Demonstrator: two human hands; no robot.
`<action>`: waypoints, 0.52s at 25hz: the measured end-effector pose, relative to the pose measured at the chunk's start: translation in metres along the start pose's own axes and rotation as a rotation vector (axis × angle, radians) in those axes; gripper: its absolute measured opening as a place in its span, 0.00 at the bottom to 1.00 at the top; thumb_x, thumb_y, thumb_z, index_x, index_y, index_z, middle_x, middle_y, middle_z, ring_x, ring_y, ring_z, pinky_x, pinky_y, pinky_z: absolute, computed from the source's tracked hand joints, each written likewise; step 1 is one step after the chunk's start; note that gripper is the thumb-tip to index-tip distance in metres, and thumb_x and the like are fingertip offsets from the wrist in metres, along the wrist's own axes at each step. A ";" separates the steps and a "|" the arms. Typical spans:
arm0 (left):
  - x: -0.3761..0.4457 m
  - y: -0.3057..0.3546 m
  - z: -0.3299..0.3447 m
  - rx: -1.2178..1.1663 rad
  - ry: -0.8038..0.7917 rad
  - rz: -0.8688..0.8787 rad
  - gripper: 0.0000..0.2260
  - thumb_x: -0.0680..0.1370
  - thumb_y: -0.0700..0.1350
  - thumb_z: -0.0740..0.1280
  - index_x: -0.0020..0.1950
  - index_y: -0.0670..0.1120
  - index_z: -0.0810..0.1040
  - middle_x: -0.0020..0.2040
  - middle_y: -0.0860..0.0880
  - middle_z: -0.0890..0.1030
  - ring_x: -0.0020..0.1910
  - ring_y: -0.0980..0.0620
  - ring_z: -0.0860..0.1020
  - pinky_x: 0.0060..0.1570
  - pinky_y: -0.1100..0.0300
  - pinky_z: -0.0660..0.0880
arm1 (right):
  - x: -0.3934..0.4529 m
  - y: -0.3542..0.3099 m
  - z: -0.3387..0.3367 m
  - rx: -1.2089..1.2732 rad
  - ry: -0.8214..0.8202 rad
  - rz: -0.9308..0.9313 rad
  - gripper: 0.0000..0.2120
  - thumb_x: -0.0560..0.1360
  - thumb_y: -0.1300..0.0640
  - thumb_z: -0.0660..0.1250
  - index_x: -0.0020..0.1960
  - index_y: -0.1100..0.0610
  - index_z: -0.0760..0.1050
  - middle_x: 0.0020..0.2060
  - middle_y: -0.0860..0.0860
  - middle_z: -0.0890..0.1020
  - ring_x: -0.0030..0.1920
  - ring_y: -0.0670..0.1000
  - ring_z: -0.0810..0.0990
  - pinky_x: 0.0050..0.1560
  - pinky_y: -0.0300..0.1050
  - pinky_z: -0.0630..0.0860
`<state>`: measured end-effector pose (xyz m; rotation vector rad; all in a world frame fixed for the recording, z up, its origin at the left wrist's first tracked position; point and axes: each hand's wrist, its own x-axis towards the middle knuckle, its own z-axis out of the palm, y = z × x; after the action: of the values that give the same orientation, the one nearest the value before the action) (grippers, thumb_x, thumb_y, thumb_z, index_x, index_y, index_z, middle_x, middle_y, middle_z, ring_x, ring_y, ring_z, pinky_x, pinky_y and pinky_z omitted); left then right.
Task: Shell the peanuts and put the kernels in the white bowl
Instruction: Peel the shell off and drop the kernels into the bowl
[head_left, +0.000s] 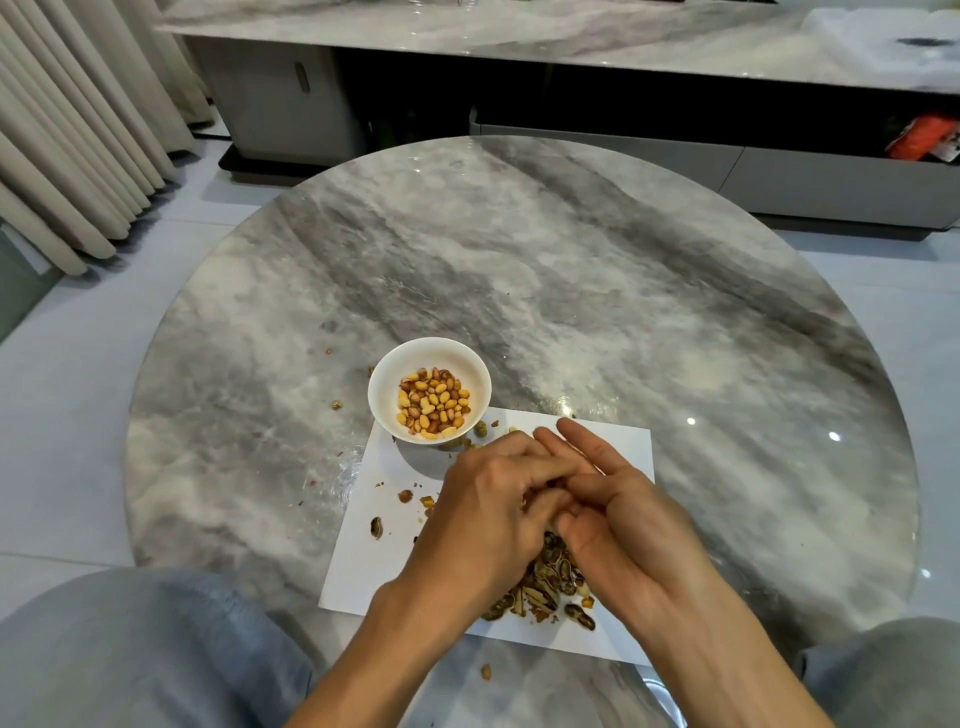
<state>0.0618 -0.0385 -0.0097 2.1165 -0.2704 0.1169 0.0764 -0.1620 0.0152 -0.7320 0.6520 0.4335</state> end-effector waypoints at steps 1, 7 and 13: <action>-0.001 -0.002 0.002 0.009 0.031 0.008 0.11 0.74 0.40 0.72 0.55 0.50 0.85 0.45 0.53 0.82 0.43 0.58 0.79 0.44 0.63 0.76 | 0.000 -0.001 -0.001 0.005 -0.012 0.001 0.22 0.78 0.76 0.51 0.64 0.63 0.75 0.60 0.60 0.82 0.59 0.58 0.82 0.56 0.48 0.79; -0.001 -0.001 -0.002 -0.003 0.127 0.015 0.07 0.77 0.41 0.68 0.49 0.46 0.86 0.40 0.54 0.81 0.40 0.59 0.78 0.40 0.69 0.72 | -0.006 -0.001 0.001 0.037 -0.100 0.053 0.17 0.78 0.71 0.56 0.64 0.65 0.74 0.56 0.64 0.83 0.56 0.60 0.84 0.57 0.52 0.80; -0.007 0.000 0.010 0.220 0.115 -0.029 0.06 0.78 0.42 0.62 0.45 0.45 0.78 0.39 0.52 0.78 0.36 0.55 0.74 0.36 0.65 0.70 | -0.007 0.013 0.003 -0.047 -0.081 0.034 0.14 0.80 0.66 0.57 0.56 0.68 0.80 0.49 0.61 0.86 0.49 0.53 0.87 0.49 0.44 0.83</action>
<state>0.0546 -0.0457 -0.0163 2.3214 -0.1642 0.2606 0.0652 -0.1522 0.0154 -0.7450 0.5801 0.5093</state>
